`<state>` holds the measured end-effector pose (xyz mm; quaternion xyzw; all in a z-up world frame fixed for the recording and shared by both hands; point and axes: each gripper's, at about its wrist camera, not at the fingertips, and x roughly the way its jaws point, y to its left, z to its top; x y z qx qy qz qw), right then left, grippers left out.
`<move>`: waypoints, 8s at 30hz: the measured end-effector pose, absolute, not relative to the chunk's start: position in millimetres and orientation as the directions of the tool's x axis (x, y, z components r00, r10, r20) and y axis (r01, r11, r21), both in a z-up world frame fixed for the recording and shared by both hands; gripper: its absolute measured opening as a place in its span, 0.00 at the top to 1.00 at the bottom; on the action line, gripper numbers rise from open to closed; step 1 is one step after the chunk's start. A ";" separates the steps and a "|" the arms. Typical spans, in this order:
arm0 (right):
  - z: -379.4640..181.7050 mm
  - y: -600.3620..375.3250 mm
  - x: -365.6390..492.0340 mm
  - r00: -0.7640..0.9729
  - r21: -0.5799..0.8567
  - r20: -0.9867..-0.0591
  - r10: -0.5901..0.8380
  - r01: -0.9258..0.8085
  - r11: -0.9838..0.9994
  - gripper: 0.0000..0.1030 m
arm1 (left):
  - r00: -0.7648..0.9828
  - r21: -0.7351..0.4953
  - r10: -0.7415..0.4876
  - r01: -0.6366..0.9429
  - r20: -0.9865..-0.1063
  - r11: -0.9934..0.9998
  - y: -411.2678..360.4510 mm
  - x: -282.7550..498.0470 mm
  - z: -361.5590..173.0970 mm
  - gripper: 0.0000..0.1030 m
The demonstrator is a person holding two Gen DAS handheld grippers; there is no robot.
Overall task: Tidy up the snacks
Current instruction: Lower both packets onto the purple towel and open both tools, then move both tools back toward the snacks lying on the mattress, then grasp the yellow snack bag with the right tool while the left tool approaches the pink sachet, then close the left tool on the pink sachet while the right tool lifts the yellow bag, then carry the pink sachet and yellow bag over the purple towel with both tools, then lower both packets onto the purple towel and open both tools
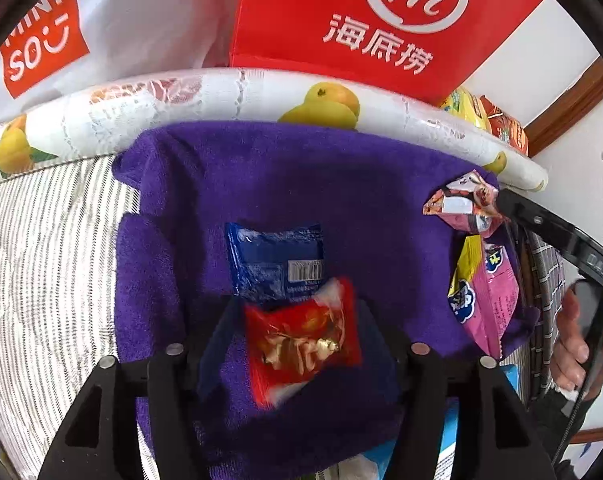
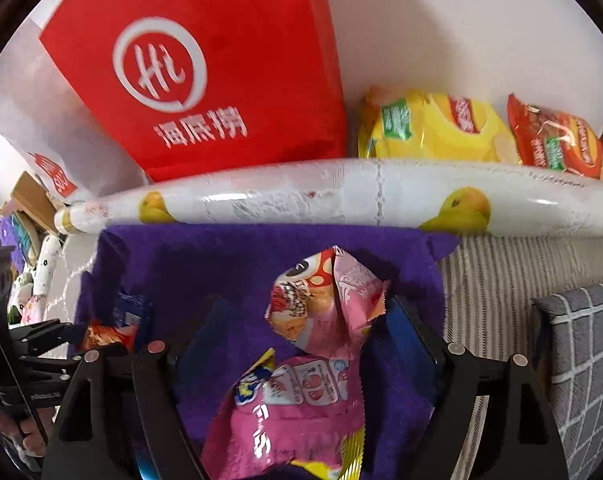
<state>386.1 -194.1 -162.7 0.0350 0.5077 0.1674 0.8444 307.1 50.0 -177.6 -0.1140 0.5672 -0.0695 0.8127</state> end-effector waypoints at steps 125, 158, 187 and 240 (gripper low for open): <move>-195.1 -246.3 56.9 0.549 0.200 -0.798 0.251 -0.153 0.968 0.31 | 0.391 -0.186 -0.126 -0.118 -0.912 0.975 21.3 84.8 -172.1 0.50; -94.4 -227.6 56.8 0.683 0.102 -0.698 0.215 -0.203 0.974 0.31 | 0.571 -0.294 -0.268 0.049 -0.776 0.955 21.4 75.4 -76.9 0.51; -58.3 -183.9 191.1 0.675 0.149 -0.667 0.315 -0.294 0.944 0.31 | 0.619 -0.318 -0.245 -0.009 -0.747 0.948 65.7 182.4 -44.0 0.51; -196.4 -66.6 321.3 0.267 0.094 -0.920 0.286 -0.558 0.824 0.30 | 0.423 -0.328 -0.252 -0.117 -0.871 0.938 97.4 319.4 -155.8 0.51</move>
